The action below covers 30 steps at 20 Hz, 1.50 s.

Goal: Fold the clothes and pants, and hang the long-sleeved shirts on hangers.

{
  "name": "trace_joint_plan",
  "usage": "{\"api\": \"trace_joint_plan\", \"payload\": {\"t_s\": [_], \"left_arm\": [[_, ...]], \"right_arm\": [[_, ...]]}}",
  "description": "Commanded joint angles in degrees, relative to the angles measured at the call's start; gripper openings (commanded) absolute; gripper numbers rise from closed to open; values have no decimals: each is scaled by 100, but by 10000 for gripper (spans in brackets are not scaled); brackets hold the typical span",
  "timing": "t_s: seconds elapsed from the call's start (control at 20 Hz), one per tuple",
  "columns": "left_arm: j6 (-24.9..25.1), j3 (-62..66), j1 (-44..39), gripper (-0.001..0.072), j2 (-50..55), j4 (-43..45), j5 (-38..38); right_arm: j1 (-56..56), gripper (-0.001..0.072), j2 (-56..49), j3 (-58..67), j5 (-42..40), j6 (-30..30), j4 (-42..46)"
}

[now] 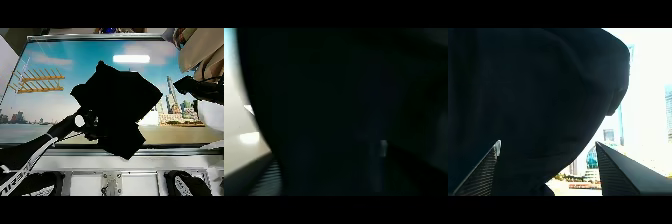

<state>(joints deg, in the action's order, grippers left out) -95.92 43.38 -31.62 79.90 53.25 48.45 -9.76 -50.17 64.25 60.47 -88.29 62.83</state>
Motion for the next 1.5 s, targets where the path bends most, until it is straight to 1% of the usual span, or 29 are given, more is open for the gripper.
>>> {"api": "trace_joint_plan", "payload": {"t_s": [0.0, 0.05, 0.15, 0.2, 0.35, 0.45, 0.6, 0.7, 0.85, 1.0, 1.05, 1.2, 1.25, 1.3, 1.35, 1.4, 1.45], "left_arm": [[11, 374, -219, 172, 507, -42, 264], [11, 417, -212, 19, 542, -42, 330], [17, 669, -13, 19, 402, -39, 702], [103, 881, 127, 19, 186, -48, 905], [164, 1832, 448, 18, -837, -57, 1281], [164, 2487, 396, 18, -1462, -48, 1281], [166, 3198, -107, 18, -2017, -31, 1093], [280, 3545, -446, 19, -2122, -15, 892], [310, 4017, -636, 19, -2057, 184, 704], [308, 4317, -638, 19, -1843, 254, 715], [310, 4325, -645, 19, -1762, 125, 743], [313, 4323, -1016, 19, -1357, 120, 1058], [315, 4323, -1165, 144, -1167, 120, 1069], [365, 4323, -1272, 521, -997, 120, 990], [592, 4328, -1285, 720, -850, 125, 879], [776, 4328, -1165, 720, -765, 133, 793], [809, 4325, -918, 720, -732, 164, 804]], "right_arm": [[-4, 655, 4, -2, 0, 2, 22], [-4, 655, 4, -2, -2, 2, 24], [-7, 655, 4, -2, -2, 2, 66], [-9, 655, 4, -2, -4, 2, 68], [-11, 655, 4, -2, -50, 0, 63], [-11, 655, 4, 0, -225, -2, 61], [-15, 655, 17, 2, -820, -109, 46], [-15, 655, 26, 4, -1117, -264, 37], [-15, 655, 26, 4, -1095, -258, 63], [-15, 655, 22, 4, -1045, -258, 66], [-15, 655, 20, 4, -1047, -258, 63], [-15, 655, 11, 4, -1049, -258, 72], [-15, 655, 9, 4, -1054, -260, 107], [-15, 655, 7, 4, -1051, -260, 153], [-15, 655, 9, 4, -1051, -258, 210], [-15, 655, 11, 4, -1045, -260, 282], [-15, 655, 15, 4, -1034, -258, 363]]}}
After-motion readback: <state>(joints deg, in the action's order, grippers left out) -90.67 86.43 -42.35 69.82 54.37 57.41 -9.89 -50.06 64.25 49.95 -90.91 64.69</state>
